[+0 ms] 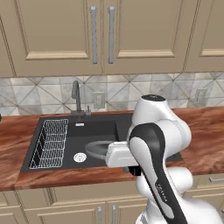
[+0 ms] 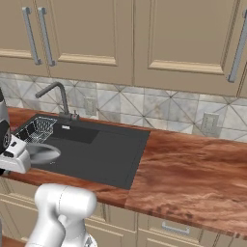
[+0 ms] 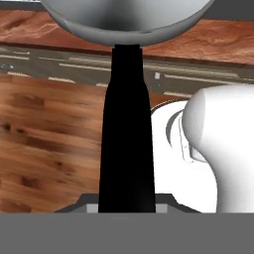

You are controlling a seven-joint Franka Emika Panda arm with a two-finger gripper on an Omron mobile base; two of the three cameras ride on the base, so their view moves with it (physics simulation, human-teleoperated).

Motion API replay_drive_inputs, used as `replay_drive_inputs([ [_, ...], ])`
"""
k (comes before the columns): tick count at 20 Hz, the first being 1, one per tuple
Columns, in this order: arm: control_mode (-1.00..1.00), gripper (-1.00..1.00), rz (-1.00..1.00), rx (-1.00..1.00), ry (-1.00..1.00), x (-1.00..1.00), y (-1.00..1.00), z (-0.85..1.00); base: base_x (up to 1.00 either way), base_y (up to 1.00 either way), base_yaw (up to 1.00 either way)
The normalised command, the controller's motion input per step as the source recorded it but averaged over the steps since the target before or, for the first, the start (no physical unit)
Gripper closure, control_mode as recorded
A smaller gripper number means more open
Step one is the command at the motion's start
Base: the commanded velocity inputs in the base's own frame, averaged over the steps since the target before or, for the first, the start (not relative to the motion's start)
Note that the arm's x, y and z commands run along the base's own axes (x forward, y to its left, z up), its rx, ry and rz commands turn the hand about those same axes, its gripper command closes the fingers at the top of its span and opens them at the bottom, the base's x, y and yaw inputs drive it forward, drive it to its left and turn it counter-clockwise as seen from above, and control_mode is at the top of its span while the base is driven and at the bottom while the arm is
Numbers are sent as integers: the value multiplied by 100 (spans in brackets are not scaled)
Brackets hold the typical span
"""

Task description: Move the pot and pan from the stove into the sink.

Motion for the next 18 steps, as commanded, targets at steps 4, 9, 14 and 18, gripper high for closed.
replay_drive_inputs([
  [4,-100,100,0,0,0,0,1,0,0,0,0],
  [9,-100,100,-10,0,0,6,-4,0,0,0,0],
  [14,-100,100,-16,0,0,0,-10,0,0,0,0],
  [18,-100,100,-18,-4,0,0,-2,0,0,0,0],
])
